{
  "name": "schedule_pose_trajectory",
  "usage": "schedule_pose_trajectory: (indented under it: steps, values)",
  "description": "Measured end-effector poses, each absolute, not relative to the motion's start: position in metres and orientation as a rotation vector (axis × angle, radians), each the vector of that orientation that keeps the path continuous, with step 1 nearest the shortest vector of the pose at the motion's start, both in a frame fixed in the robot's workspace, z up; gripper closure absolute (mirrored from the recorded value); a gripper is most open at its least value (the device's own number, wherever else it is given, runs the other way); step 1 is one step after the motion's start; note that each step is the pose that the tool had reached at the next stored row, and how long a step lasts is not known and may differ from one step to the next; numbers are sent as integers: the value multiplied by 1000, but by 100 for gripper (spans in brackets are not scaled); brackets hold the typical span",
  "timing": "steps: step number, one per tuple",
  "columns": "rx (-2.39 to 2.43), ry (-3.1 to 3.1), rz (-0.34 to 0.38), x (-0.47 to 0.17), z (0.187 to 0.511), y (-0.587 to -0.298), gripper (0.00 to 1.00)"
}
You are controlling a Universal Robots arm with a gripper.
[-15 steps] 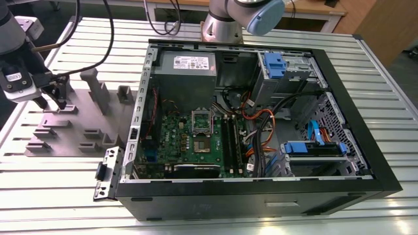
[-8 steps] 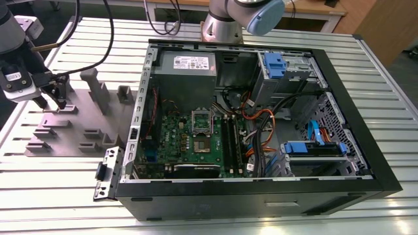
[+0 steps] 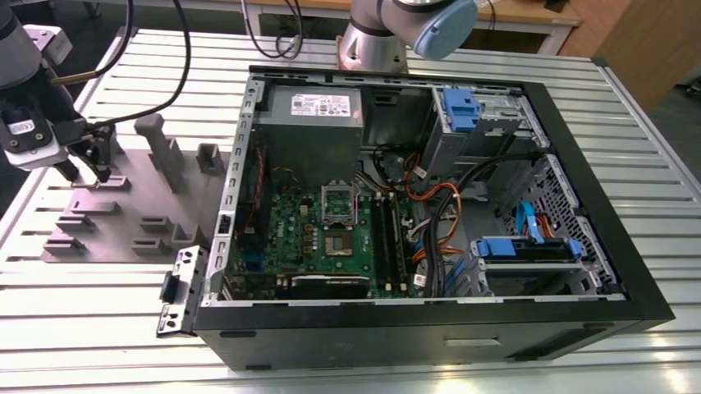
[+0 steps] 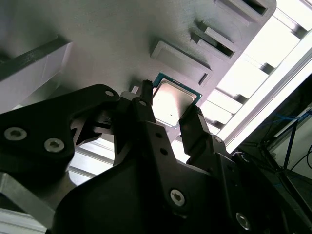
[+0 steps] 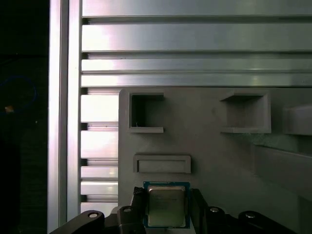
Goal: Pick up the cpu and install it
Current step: 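Pick up the cpu and move it towards the insertion slot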
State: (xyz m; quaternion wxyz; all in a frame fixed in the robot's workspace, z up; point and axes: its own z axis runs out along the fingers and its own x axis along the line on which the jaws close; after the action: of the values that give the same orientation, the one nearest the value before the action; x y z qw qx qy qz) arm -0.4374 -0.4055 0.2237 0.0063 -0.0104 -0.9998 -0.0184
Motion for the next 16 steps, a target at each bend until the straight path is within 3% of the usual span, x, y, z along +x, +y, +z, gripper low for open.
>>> schedule_pose_trajectory:
  steps: [16]
  values:
    - [-32,-3128,-58,-437,228,-406,53]
